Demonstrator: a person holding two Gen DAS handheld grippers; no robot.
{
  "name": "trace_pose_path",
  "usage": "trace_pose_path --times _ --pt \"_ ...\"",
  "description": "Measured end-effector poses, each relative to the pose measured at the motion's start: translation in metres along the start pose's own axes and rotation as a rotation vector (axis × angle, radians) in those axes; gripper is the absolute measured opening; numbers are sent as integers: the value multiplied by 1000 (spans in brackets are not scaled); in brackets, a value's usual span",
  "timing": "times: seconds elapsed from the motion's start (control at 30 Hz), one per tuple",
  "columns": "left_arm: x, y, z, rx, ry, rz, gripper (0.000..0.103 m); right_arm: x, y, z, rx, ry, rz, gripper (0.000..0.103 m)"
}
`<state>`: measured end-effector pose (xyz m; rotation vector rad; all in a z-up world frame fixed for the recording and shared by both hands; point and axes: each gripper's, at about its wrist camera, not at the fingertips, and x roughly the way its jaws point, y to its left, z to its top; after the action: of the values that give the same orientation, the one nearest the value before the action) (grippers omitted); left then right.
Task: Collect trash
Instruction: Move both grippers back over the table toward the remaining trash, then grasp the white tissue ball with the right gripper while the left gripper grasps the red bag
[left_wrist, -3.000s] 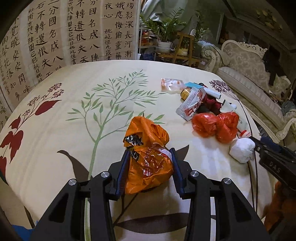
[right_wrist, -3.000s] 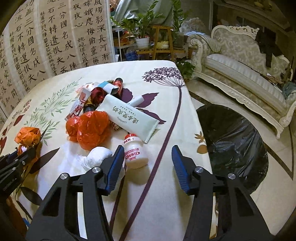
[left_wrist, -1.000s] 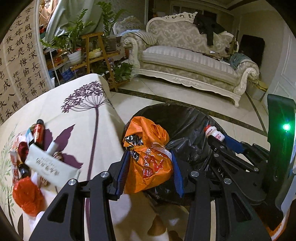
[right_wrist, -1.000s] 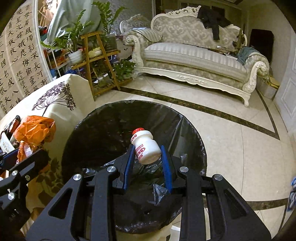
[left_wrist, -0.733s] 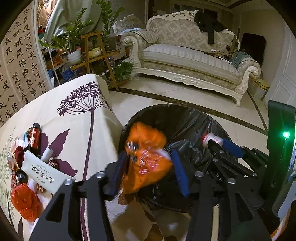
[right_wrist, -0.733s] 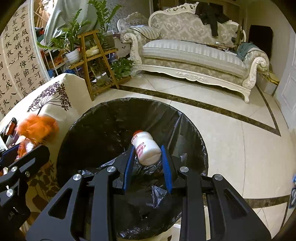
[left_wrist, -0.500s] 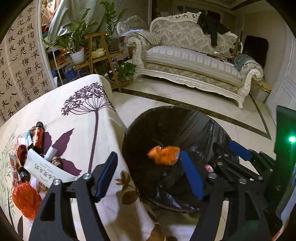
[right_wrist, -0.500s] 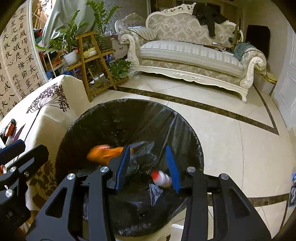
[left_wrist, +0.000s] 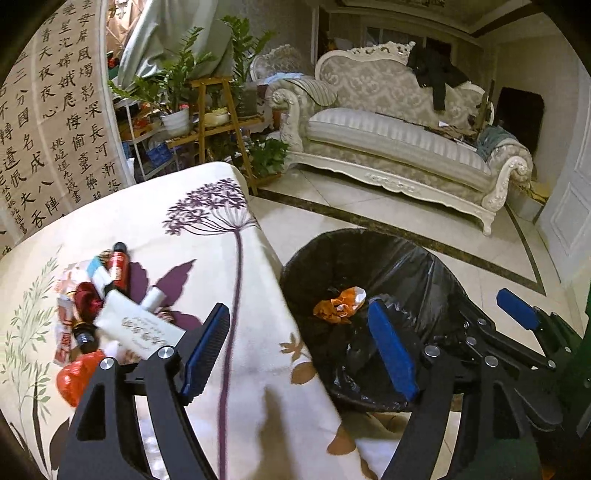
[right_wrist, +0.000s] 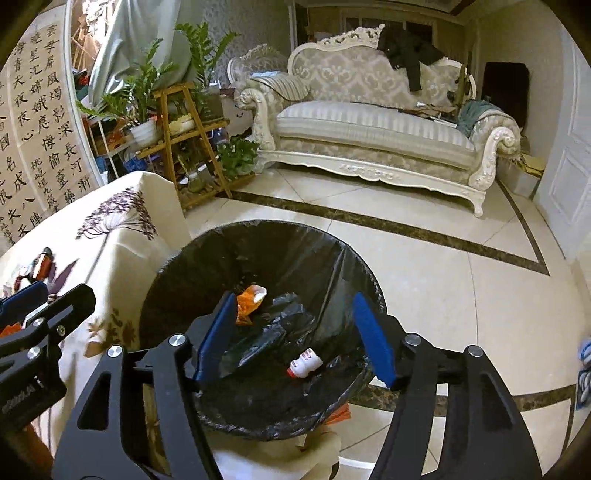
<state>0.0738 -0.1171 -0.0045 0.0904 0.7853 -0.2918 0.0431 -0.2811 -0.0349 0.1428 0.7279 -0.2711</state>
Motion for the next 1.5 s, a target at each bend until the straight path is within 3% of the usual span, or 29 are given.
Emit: trace_pose_path --times 0.13,0.5,0.87,1.2,1.3,1.33,1.43,1.5 --pt "-16 15 -3 -14 -25 20 75 -13 13 -2 -19 -13 18 72" --pt "-57 91 -26 -108 -51 157 79 -42 80 -16 -113 -6 167 73" --pt "-76 178 -72 -245 -12 322 81 -68 154 -41 -251 20 330 73" --pt "-80 203 -90 -280 5 354 82 -68 211 -62 -370 71 396 73" --pt "-81 204 -92 -280 3 352 82 -64 218 -69 -397 88 391 62" --pt "-80 204 -92 -281 1 348 82 -63 219 -70 -403 95 395 52" --pt "-78 200 -90 -281 2 328 82 -66 215 -70 -397 100 425 37" --pt "-78 195 -89 -271 0 312 82 -68 212 -70 -398 86 403 37"
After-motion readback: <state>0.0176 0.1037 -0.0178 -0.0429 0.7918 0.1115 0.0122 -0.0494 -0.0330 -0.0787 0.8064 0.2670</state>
